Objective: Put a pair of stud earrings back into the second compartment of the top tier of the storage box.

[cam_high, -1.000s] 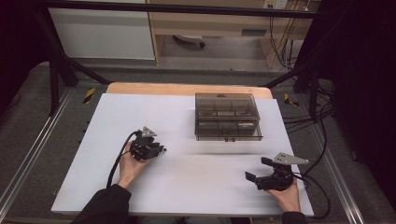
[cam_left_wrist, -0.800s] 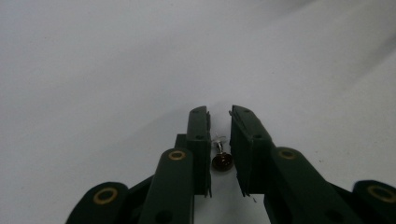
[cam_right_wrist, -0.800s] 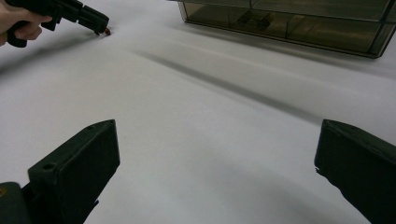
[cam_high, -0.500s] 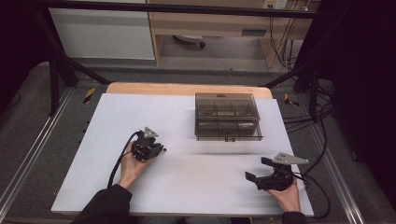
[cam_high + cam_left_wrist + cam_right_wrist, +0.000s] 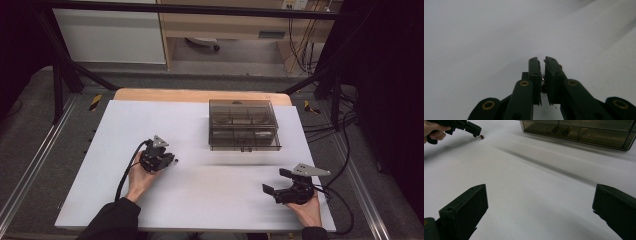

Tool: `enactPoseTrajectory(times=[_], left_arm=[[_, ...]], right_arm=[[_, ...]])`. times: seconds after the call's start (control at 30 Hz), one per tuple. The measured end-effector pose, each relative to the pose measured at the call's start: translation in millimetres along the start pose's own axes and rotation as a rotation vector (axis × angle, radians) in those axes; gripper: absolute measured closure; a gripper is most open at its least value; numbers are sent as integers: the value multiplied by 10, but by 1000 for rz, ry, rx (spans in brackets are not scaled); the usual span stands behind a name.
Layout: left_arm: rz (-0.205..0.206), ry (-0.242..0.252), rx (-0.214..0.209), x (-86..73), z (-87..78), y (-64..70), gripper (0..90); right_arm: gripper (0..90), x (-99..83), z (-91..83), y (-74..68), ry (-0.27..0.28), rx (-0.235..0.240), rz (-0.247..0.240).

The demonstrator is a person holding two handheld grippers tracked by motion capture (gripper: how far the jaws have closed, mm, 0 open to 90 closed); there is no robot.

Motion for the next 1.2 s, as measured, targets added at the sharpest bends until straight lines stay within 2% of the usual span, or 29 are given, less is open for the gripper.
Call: enactPoseTrajectory(times=[0.83, 1.03, 1.2], left_arm=[[22, 88, -44, 187, -335, 178, 840], [26, 104, -62, 248, -411, 263, 840], [46, 115, -76, 325, -491, 399, 840]], right_arm=[[6, -2, 3, -1, -2, 0, 1], [6, -1, -1, 0, -1, -1, 1], [6, -5, 3, 0, -4, -3, 0]])
Point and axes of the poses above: each handheld gripper's, and its own axes: z roughly forward along the jaws, x roughly out of its top, y roughly to its right, the point moved 8 cm from there along z, roughly forward along the jaws, and after that the axes turned 3 degrees about -y, right-handed, at the moved point
